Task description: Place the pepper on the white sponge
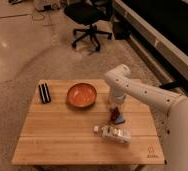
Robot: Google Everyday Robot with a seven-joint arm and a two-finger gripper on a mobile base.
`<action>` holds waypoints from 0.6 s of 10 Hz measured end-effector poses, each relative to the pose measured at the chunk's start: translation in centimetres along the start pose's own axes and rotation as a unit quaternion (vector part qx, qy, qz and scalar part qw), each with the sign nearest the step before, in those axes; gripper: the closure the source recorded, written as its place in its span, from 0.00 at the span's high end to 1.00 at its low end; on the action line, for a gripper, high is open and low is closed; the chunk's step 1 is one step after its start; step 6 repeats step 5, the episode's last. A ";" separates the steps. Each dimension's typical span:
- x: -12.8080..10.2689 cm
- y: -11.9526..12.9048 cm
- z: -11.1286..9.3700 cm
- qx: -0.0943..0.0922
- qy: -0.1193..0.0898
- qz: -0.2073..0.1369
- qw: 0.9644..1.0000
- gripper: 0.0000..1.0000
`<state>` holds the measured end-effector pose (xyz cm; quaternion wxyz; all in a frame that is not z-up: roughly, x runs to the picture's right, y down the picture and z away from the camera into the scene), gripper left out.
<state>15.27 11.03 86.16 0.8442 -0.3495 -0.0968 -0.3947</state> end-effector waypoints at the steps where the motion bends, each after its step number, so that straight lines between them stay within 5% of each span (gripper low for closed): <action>1: 0.1 0.2 0.1 -0.003 0.001 0.000 1.000 0.80; 6: 0.0 0.2 0.0 -0.004 0.003 -0.002 1.000 0.80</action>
